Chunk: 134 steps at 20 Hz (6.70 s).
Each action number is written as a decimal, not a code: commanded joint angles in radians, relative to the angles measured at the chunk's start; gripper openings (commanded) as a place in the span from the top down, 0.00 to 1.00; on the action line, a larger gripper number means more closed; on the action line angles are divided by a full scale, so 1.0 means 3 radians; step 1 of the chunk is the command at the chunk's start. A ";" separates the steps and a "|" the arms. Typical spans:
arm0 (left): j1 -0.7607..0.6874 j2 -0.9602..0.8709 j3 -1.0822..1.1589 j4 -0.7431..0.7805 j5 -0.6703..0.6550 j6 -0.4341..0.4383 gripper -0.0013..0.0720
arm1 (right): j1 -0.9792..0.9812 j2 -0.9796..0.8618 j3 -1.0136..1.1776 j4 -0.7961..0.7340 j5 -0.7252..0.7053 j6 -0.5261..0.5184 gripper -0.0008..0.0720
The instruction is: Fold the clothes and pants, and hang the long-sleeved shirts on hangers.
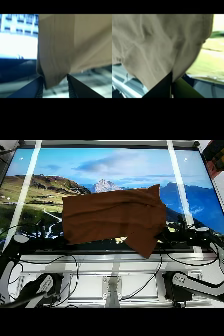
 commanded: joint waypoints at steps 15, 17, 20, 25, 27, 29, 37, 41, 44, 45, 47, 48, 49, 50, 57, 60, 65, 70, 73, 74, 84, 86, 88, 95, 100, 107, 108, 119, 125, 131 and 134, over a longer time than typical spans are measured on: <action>0.0088 0.0148 0.0528 -0.0706 -0.0409 0.0239 0.96 | 0.0000 0.1272 0.0010 0.0415 0.0577 -0.0024 0.97; 0.0237 0.0295 0.0811 -0.0707 -0.0454 0.0235 0.96 | 0.0000 0.1644 0.0010 0.0685 0.0532 0.0064 0.97; 0.0500 0.0492 0.1077 -0.0847 -0.0365 0.0226 0.96 | 0.0005 0.2051 0.0010 0.1067 0.0094 0.0244 0.97; 0.0226 0.0337 0.1066 -0.0982 0.0576 0.0224 0.96 | 0.0665 0.2054 0.0010 0.1137 -0.1372 0.0500 0.97; -0.0093 0.0071 0.1067 -0.1125 0.1111 0.0224 0.96 | 0.1105 0.1932 0.0011 0.1141 -0.2288 0.0671 0.98; -0.0389 -0.0221 0.1068 -0.1354 0.1672 0.0224 0.96 | 0.1439 0.1700 0.0032 0.1141 -0.3080 0.0863 0.98; -0.0921 -0.1090 0.1298 -0.1588 0.2443 0.0224 0.96 | 0.1648 -0.0083 0.1269 0.1063 -0.3197 0.0923 0.98; -0.0918 -0.1255 0.1386 -0.1588 0.2673 0.0225 0.96 | 0.1648 -0.0559 0.1695 0.1064 -0.3137 0.0932 0.97; -0.0919 -0.1269 0.1397 -0.1575 0.2731 0.0240 0.42 | 0.1648 -0.0629 0.1746 0.1030 -0.3122 0.0921 0.54; -0.0914 -0.1259 0.1406 -0.1575 0.2729 0.0234 0.01 | 0.1648 -0.0624 0.1747 0.1030 -0.3100 0.0921 0.14; -0.0879 -0.1167 0.1428 -0.1559 0.2692 0.0239 0.00 | 0.1619 -0.0581 0.1748 0.0930 -0.2989 0.0919 0.05; -0.0865 -0.1099 0.1437 -0.1542 0.2698 0.0240 0.01 | 0.1589 -0.0556 0.1748 0.0890 -0.2932 0.0919 0.05; -0.0843 -0.1022 0.1441 -0.1532 0.2702 0.0240 0.01 | 0.1549 -0.0525 0.1748 0.0856 -0.2870 0.0919 0.05; -0.0804 -0.0958 0.1441 -0.1480 0.2689 0.0239 0.01 | 0.1497 -0.0492 0.1748 0.0849 -0.2792 0.0919 0.05; -0.0031 -0.1266 0.1811 -0.0665 0.0563 0.0192 0.17 | 0.0999 -0.0333 0.1748 0.0483 -0.1970 0.0919 0.05; -0.0017 -0.1723 0.2462 -0.0148 -0.0161 0.0165 0.17 | 0.0830 -0.0313 0.1750 0.0443 -0.1736 0.0919 0.05; -0.0038 -0.2272 0.3026 -0.0103 -0.0437 0.0202 0.01 | 0.0755 -0.0312 0.1750 0.0418 -0.1638 0.0919 0.05; -0.0066 -0.2605 0.3061 -0.0280 -0.0551 0.0669 0.01 | 0.0755 -0.0312 0.1748 0.0418 -0.1621 0.0919 0.05; -0.0159 -0.2703 0.3061 -0.0280 -0.0558 0.0837 0.01 | 0.0758 -0.0312 0.1748 0.0418 -0.1598 0.0918 0.05; -0.0216 -0.2720 0.3061 -0.0278 -0.0532 0.0851 0.01 | 0.0762 -0.0312 0.1748 0.0418 -0.1565 0.0885 0.05; -0.0629 -0.2786 0.3118 -0.0422 -0.0131 0.0847 0.90 | 0.1164 -0.0312 0.1757 0.0427 -0.0987 0.0357 0.41; -0.0628 -0.2702 0.3180 -0.0506 -0.0142 0.0848 0.96 | 0.1354 -0.0314 0.1831 0.0417 -0.1045 0.0242 0.84; -0.0629 -0.2522 0.3203 -0.0506 -0.0144 0.0847 0.96 | 0.1559 -0.0315 0.2000 0.0413 -0.1180 0.0205 0.97; -0.0629 -0.1617 0.3203 -0.0506 -0.0544 0.0837 0.96 | 0.2316 -0.0662 0.2850 -0.0361 -0.1713 0.1120 0.98; -0.0629 -0.1080 0.3203 -0.0631 -0.0544 0.0837 0.96 | 0.2859 -0.1347 0.3332 -0.0394 -0.1559 0.1531 0.98; -0.0763 -0.0913 0.3203 -0.0710 -0.0542 0.0835 0.96 | 0.3705 -0.2063 0.3808 -0.0289 -0.1694 0.1984 0.98; -0.0804 -0.0919 0.3203 -0.0716 -0.0542 0.0835 0.96 | 0.3801 -0.2104 0.3883 -0.0243 -0.1746 0.1984 0.98; -0.1218 -0.1006 0.3202 -0.0968 -0.0200 0.0835 0.96 | 0.3721 -0.2127 0.4173 -0.0792 -0.1053 0.2132 0.97; -0.2106 -0.1427 0.3202 -0.0980 0.0559 0.0837 0.96 | 0.2772 -0.1550 0.4172 -0.1822 0.0164 0.2116 0.97; -0.3150 -0.2064 0.3202 -0.1130 0.2279 0.0835 0.96 | 0.2089 -0.1090 0.4172 -0.1926 0.0417 0.2117 0.97; -0.3405 -0.2255 0.3202 -0.1129 0.2477 0.0837 0.35 | 0.1920 -0.1068 0.4171 -0.1930 0.0539 0.2116 0.94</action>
